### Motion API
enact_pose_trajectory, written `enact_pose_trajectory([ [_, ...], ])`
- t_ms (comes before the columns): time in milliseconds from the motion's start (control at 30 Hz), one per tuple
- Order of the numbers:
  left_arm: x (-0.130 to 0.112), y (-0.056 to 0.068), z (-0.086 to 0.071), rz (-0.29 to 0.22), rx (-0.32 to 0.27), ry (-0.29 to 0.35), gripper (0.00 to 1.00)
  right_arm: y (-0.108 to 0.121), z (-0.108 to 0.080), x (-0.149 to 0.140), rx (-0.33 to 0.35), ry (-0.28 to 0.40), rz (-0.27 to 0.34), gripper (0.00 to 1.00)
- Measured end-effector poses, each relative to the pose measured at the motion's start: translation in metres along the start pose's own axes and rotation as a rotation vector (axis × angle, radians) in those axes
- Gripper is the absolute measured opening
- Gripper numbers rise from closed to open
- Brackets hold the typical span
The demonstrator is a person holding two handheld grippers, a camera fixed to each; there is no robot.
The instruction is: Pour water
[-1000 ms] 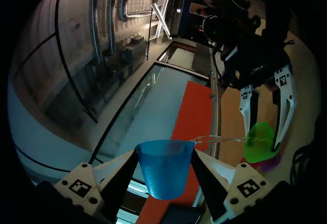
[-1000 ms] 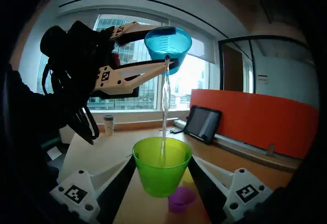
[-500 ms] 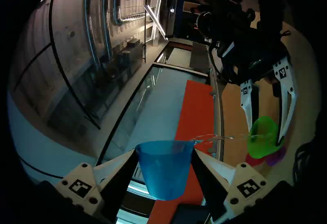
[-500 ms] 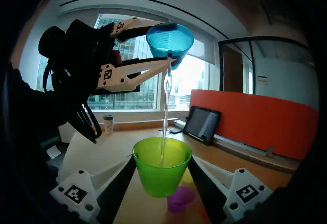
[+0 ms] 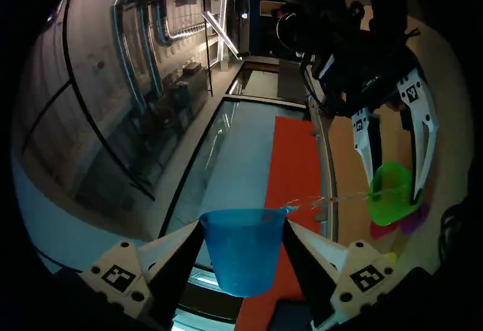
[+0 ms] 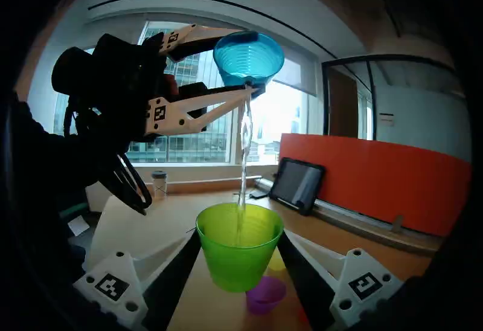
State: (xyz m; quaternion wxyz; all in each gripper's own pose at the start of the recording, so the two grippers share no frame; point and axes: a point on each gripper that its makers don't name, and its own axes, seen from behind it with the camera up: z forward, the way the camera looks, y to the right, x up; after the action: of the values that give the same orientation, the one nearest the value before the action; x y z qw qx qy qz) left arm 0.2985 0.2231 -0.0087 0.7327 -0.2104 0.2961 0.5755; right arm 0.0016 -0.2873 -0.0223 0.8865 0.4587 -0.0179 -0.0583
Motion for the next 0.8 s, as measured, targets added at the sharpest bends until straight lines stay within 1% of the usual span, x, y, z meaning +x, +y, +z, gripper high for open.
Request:
enact_pose_trajectory([
  [167, 0.003, 0.000, 0.001, 0.031, -0.004, 0.004, 0.87, 0.000, -0.001, 0.000, -0.002, 0.002, -0.001, 0.90],
  [467, 0.009, -0.003, 0.003, 0.097, 0.003, 0.010, 0.87, 0.001, -0.001, 0.000, -0.003, 0.007, -0.002, 0.90],
  [800, 0.016, -0.005, 0.000, 0.181, 0.010, 0.014, 0.87, 0.002, -0.001, 0.001, -0.005, 0.011, 0.000, 0.90],
])
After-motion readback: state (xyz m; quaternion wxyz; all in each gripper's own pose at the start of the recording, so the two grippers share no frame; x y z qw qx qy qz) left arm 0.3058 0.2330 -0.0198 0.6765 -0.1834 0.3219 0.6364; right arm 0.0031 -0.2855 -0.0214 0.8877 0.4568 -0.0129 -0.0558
